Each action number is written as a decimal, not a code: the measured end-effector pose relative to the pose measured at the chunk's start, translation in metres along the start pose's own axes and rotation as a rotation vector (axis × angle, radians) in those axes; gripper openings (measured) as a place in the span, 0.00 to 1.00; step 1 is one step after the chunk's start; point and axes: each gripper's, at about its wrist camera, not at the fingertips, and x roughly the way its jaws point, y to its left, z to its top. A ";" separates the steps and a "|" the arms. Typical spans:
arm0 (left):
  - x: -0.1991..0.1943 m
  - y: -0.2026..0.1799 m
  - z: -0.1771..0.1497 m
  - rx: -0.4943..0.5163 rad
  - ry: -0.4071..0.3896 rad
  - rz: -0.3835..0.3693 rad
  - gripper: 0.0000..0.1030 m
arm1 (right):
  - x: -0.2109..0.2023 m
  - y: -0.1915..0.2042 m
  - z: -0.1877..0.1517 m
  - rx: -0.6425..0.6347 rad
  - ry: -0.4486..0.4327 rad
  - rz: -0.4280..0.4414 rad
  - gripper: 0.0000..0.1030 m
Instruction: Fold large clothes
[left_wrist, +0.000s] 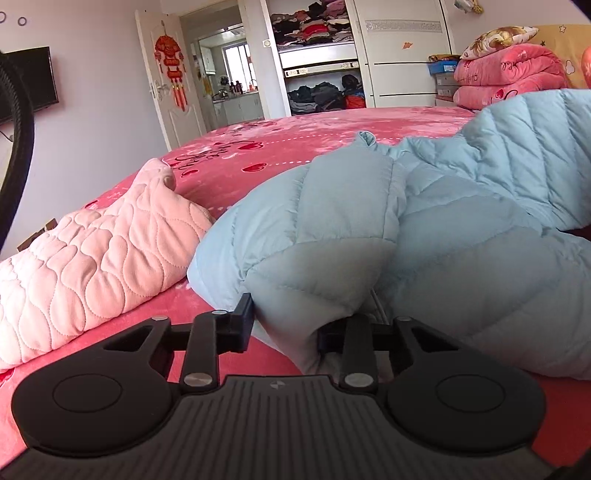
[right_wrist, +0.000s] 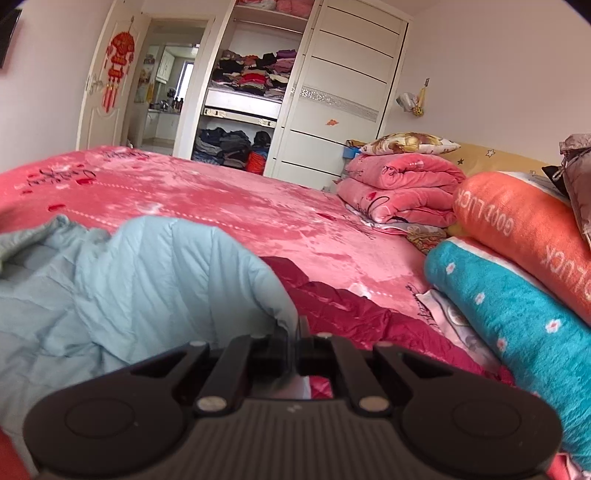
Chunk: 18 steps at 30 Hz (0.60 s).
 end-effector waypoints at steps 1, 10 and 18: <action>0.003 0.003 0.001 -0.004 0.000 0.000 0.36 | 0.005 -0.001 -0.002 -0.007 0.008 -0.010 0.00; 0.035 0.014 0.014 0.010 0.031 0.018 0.53 | 0.054 -0.020 -0.015 -0.049 0.107 -0.077 0.01; 0.051 0.010 0.020 -0.034 0.073 0.015 0.64 | 0.079 -0.020 -0.028 -0.040 0.179 -0.036 0.12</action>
